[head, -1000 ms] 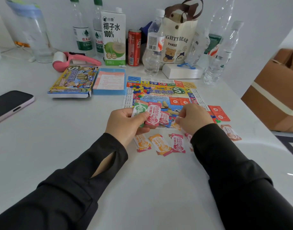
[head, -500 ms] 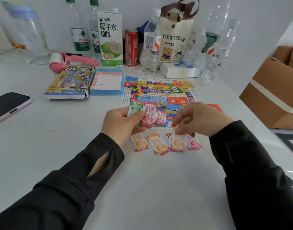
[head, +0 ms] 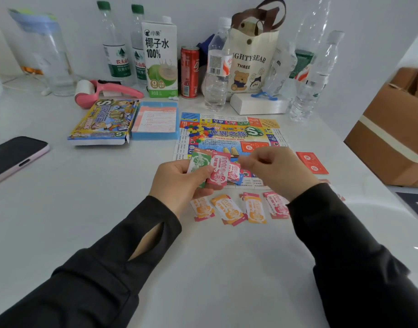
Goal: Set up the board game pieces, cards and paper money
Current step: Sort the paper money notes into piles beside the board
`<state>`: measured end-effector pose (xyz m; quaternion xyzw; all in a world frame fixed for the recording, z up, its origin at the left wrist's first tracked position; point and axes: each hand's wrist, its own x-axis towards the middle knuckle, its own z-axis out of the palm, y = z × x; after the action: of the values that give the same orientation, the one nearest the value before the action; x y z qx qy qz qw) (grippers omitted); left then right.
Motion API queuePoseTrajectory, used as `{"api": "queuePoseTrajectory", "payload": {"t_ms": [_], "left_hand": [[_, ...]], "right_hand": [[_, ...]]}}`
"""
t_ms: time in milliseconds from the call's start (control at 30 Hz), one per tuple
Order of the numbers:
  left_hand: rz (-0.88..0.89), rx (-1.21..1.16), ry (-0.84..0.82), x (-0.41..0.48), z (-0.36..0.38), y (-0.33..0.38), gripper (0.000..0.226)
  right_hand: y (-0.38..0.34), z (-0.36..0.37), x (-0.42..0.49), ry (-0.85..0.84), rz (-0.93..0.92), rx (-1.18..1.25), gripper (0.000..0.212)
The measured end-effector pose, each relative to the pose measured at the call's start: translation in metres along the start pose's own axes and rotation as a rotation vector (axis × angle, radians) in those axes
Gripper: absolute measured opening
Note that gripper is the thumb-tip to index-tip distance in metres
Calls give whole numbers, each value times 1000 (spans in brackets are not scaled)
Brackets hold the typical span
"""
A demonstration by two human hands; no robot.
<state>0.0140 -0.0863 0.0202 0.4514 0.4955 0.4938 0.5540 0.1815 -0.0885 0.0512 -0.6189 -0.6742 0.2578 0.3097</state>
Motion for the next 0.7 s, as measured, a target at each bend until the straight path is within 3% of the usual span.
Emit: {"api": "queuePoseTrajectory", "payload": {"t_ms": [67, 200, 700], "left_hand": [[-11, 6, -25, -1, 1, 2, 13], [-36, -10, -84, -3, 2, 3, 9], [-168, -197, -219, -11, 4, 6, 8]], "right_hand": [[-6, 5, -3, 0, 30, 170, 29], [-7, 19, -4, 41, 59, 242, 25], [1, 18, 0, 37, 101, 238, 22]]}}
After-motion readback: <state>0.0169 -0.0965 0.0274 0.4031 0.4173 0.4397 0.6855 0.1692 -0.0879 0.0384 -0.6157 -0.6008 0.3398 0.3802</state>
